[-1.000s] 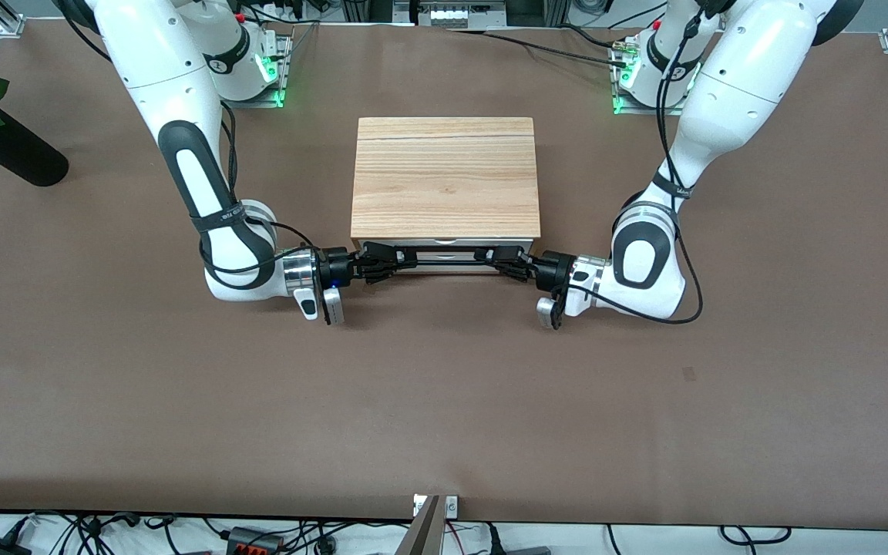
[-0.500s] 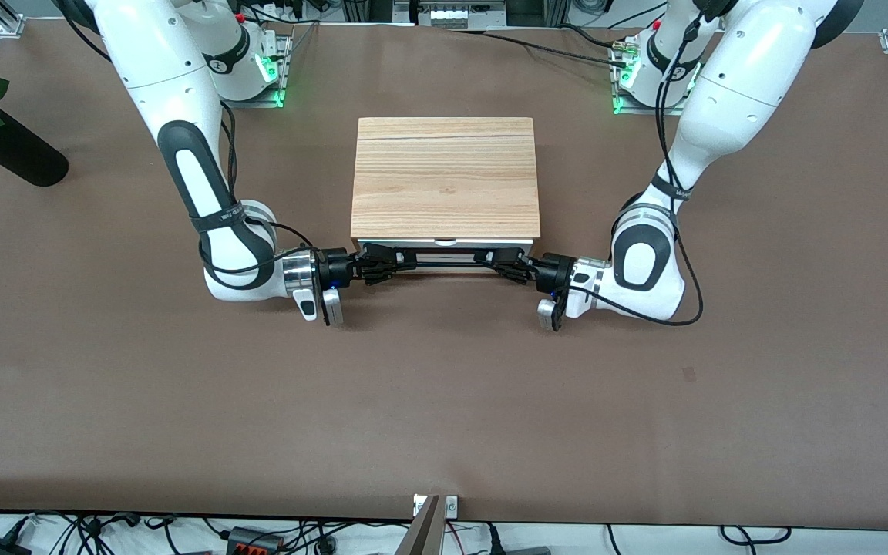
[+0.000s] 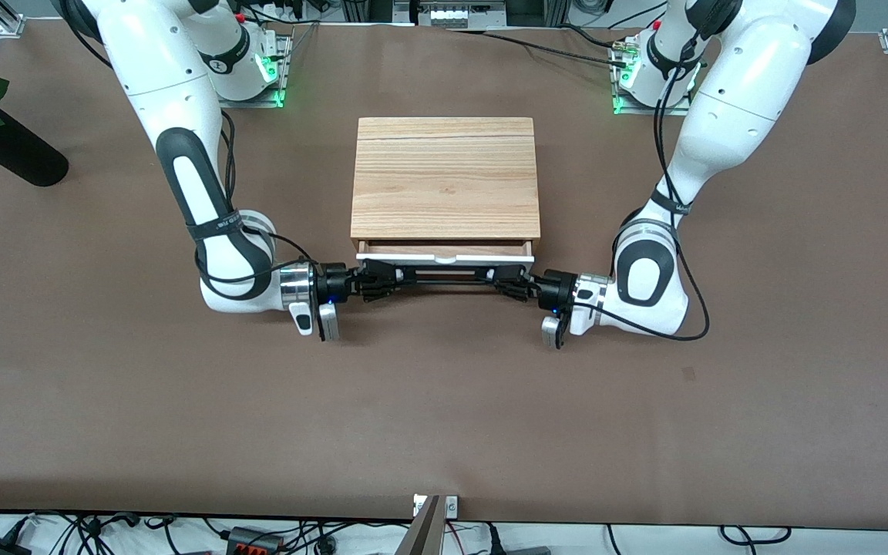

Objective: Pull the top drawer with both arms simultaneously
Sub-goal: 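Close the left gripper and the right gripper on the handle ends, then pull the handle outward with both grippers to slide the drawer open, then open both grippers and draw them back away from the handle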

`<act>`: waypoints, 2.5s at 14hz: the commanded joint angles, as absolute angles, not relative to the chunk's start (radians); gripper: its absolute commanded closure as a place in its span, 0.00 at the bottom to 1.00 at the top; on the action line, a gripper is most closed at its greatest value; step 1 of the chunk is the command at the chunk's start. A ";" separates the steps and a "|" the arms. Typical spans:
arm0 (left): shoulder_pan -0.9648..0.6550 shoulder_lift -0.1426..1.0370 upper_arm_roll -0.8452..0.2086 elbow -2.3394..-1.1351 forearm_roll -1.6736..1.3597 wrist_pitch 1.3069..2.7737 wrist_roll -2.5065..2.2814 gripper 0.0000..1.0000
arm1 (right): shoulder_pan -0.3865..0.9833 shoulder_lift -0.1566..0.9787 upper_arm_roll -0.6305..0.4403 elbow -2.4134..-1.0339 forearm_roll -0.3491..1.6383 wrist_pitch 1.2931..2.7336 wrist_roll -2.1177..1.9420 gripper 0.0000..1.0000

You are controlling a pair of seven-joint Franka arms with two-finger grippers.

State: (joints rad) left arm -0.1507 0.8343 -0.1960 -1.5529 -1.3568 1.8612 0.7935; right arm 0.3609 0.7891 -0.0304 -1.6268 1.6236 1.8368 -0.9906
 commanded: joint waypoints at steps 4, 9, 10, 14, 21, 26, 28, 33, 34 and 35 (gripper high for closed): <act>-0.147 0.925 -0.158 -1.414 -1.390 1.944 0.776 0.89 | 0.328 0.857 -0.029 -1.474 1.621 1.807 -0.908 0.90; -0.149 0.933 -0.141 -1.399 -1.391 1.947 0.772 0.89 | 0.322 0.865 -0.029 -1.470 1.618 1.805 -0.907 0.74; -0.149 0.936 -0.141 -1.397 -1.391 1.948 0.772 0.89 | 0.321 0.865 -0.029 -1.471 1.620 1.804 -0.905 0.59; -0.149 0.936 -0.141 -1.397 -1.391 1.953 0.770 0.37 | 0.311 0.858 -0.029 -1.486 1.621 1.804 -0.887 0.00; -0.137 0.922 -0.140 -1.358 -1.388 1.957 0.762 0.00 | 0.301 0.805 -0.054 -1.479 1.522 1.798 -0.763 0.00; -0.091 0.894 -0.138 -1.325 -1.251 1.947 0.664 0.00 | 0.301 0.692 -0.109 -1.476 1.197 1.795 -0.559 0.00; -0.069 0.856 -0.137 -1.324 -1.136 1.947 0.608 0.00 | 0.298 0.629 -0.120 -1.476 1.015 1.795 -0.468 0.00; -0.028 0.701 -0.137 -1.324 -0.723 1.910 0.500 0.00 | 0.299 0.500 -0.130 -1.476 0.509 1.703 -0.273 0.00; -0.023 0.669 -0.133 -1.324 -0.636 1.855 0.499 0.00 | 0.304 0.476 -0.139 -1.476 0.406 1.678 -0.250 0.00; -0.005 0.638 -0.123 -1.324 -0.570 1.809 0.485 0.00 | 0.304 0.451 -0.141 -1.476 0.300 1.642 -0.230 0.00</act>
